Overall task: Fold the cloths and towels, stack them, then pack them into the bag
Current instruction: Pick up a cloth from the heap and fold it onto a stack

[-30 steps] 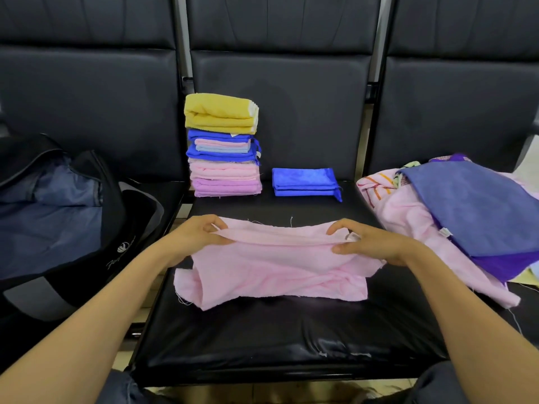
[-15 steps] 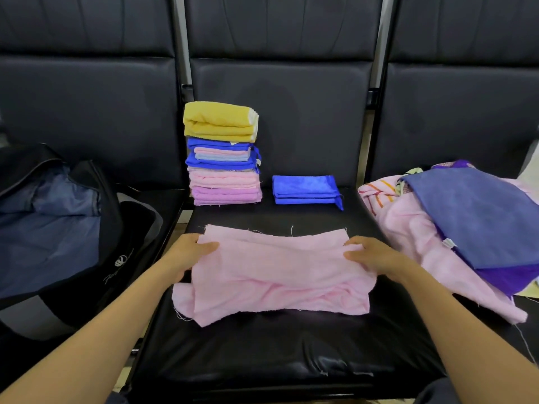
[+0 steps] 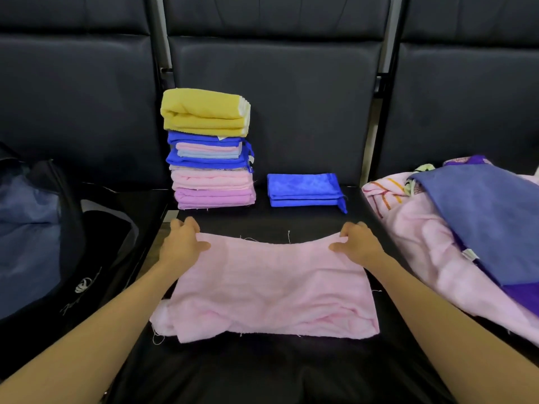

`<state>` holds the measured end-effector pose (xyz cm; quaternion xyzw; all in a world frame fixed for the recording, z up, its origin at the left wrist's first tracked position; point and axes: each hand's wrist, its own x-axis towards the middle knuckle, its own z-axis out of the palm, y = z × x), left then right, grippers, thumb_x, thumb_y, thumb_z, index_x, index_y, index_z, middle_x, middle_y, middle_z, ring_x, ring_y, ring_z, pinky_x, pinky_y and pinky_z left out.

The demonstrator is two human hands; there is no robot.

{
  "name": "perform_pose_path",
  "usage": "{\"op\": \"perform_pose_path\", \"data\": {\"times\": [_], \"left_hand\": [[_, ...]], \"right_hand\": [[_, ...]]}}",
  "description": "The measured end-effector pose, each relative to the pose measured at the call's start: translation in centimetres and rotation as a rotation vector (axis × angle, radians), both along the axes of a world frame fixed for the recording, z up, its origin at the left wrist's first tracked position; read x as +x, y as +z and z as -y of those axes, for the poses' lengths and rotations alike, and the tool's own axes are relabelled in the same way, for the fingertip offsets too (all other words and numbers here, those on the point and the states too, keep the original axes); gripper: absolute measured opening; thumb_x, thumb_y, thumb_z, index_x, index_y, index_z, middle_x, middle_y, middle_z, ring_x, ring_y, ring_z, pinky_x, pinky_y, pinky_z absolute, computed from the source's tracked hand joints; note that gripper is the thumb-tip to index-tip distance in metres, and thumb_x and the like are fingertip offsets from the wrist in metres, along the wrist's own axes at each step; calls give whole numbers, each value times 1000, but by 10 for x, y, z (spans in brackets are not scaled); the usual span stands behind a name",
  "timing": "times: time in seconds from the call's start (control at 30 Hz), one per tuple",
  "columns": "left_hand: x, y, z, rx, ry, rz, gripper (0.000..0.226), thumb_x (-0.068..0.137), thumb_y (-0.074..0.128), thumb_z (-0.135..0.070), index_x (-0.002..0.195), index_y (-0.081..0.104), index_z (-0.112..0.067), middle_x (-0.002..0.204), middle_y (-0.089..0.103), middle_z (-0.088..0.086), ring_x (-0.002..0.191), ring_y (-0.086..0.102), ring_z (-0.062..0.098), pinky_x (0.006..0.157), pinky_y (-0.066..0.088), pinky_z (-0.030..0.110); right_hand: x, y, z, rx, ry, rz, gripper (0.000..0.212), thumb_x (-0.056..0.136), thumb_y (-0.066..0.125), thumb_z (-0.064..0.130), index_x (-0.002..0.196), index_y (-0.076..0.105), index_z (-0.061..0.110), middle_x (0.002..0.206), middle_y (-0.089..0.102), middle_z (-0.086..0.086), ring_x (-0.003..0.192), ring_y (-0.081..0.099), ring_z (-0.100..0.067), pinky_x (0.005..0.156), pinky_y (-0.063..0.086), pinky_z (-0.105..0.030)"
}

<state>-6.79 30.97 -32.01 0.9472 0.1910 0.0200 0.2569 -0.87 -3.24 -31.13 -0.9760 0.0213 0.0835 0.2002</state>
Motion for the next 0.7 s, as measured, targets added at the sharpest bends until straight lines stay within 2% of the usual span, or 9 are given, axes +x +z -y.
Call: {"op": "perform_pose_path", "data": {"times": [0.03,0.1,0.17,0.23,0.3,0.4,0.5,0.63,0.7], "left_hand": [[2,0,-1,11,-17,-18,45,83,73,-20,119,49,-8,124,40,13,97,54,31,85,48,40],[6,1,-4,23,-66,-81,52,83,73,-21,127,47,-11,127,46,13,105,55,31,91,48,43],[7,5,-5,-2,-81,-131,46,84,72,-19,124,49,-11,120,55,11,104,57,29,90,49,42],[4,7,-3,-15,-96,-152,33,87,68,-17,116,55,-9,113,60,13,100,58,30,84,50,38],[-4,9,1,-26,-113,-133,25,90,64,-15,112,60,-4,109,62,18,100,58,32,79,46,34],[-19,14,1,-66,-119,-63,10,90,64,-13,87,60,-4,88,61,18,92,58,36,71,42,33],[-38,27,-4,-118,-79,25,32,86,68,-15,63,47,-15,65,48,2,74,50,27,59,33,30],[-62,62,-5,-220,-43,180,17,86,70,-19,81,66,-3,78,66,10,76,60,26,67,45,32],[-75,86,-4,-229,-45,264,18,86,70,-19,81,66,-2,77,66,9,73,58,22,60,41,28]], "right_hand": [[0,-3,0,12,7,42,44,85,70,31,119,48,13,129,40,-10,94,54,-23,81,43,-30],[2,-5,2,14,69,76,49,85,70,30,125,46,19,132,33,-9,101,56,-26,86,44,-32],[3,-4,6,-19,167,15,47,86,69,28,128,48,24,132,38,-6,109,54,-25,94,44,-34],[4,-1,10,-5,216,-74,33,85,70,25,113,55,24,124,51,-4,107,54,-22,94,45,-32],[0,2,13,-13,232,-122,16,84,70,24,92,56,23,112,56,-3,98,55,-19,87,45,-29],[-17,8,18,-25,258,-133,19,84,69,20,81,51,24,95,46,3,91,51,-18,78,41,-25],[-36,24,29,40,258,-94,29,78,73,11,72,47,23,86,54,2,81,53,-17,65,40,-20],[-60,64,36,53,310,-30,20,79,74,17,83,56,24,95,60,-1,88,56,-18,81,46,-31],[-73,89,39,137,275,39,13,82,72,20,90,61,19,88,60,1,81,54,-13,76,42,-27]]}}
